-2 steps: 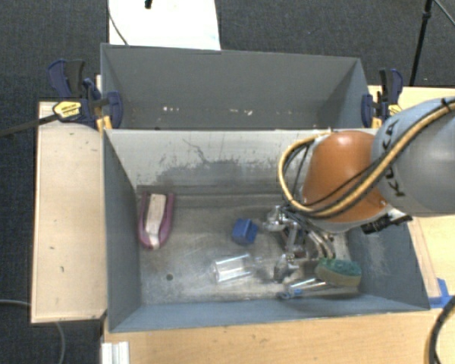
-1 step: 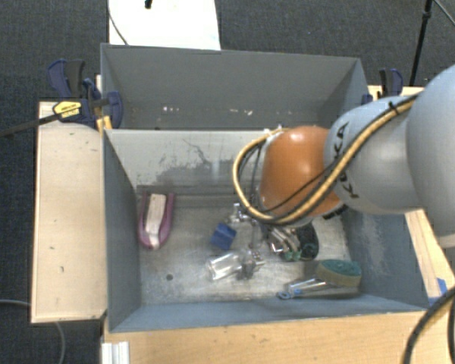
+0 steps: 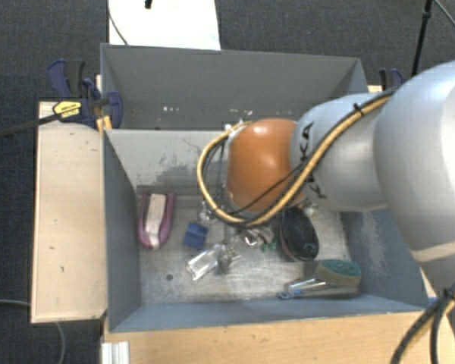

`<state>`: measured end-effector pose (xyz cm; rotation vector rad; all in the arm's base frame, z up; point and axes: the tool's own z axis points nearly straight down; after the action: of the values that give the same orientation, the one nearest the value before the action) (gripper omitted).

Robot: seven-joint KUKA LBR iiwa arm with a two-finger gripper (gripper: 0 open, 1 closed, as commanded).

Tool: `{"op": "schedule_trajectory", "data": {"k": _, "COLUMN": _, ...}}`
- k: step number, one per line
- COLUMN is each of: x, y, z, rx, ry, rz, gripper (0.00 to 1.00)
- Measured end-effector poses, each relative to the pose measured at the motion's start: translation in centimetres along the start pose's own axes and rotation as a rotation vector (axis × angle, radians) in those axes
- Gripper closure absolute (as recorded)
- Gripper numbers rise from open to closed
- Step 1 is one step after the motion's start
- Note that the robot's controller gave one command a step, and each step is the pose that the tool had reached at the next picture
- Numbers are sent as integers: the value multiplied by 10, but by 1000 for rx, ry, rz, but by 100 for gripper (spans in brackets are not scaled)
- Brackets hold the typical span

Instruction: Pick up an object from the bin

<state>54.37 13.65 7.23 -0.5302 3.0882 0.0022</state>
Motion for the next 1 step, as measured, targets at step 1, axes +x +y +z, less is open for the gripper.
{"op": "schedule_trajectory", "data": {"k": 1, "x": -2, "y": -1, "z": -2, "rx": 0, "ry": -6, "rz": 10, "gripper": 100}}
